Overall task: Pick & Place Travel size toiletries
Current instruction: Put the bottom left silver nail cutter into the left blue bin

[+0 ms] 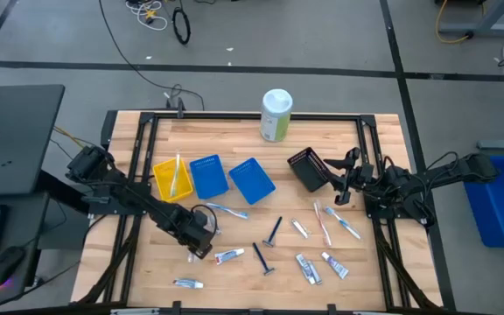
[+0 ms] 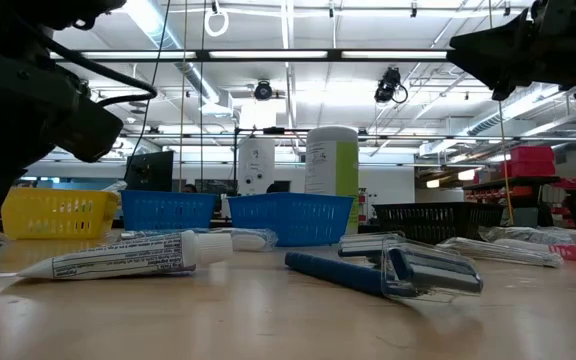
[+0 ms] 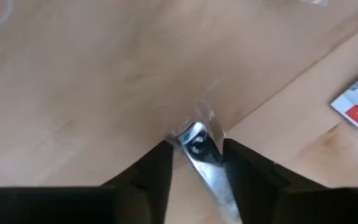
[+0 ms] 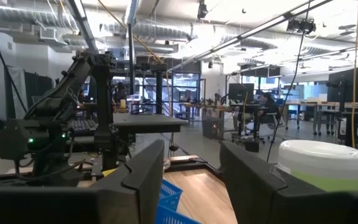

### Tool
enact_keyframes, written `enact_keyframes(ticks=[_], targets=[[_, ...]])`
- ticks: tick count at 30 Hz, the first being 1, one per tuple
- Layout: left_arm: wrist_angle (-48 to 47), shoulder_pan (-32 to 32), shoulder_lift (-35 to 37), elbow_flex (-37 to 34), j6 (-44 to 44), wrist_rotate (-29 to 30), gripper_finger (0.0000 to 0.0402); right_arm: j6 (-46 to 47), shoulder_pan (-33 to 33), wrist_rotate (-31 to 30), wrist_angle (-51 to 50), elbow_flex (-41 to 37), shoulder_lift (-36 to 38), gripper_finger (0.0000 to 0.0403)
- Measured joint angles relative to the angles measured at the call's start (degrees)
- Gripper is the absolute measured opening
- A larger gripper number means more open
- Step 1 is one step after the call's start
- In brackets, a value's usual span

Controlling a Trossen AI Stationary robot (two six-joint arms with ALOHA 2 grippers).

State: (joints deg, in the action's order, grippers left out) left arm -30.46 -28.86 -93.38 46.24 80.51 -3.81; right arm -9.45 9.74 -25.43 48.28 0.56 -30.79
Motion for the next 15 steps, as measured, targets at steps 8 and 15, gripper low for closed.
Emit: enact_keyframes(ticks=[8, 15], targets=[[-1.12, 2.36, 3.22, -0.37, -2.07, 2.91, 0.0057, 0.0, 0.0, -0.02, -0.45, 0.0, 0.0, 0.0152], [-4.02, 6.27, 13.7, -0.28, -3.32, 13.74, 0.0062, 0.0, 0.0, -1.51, -0.67, 0.0, 0.0, 0.0149]])
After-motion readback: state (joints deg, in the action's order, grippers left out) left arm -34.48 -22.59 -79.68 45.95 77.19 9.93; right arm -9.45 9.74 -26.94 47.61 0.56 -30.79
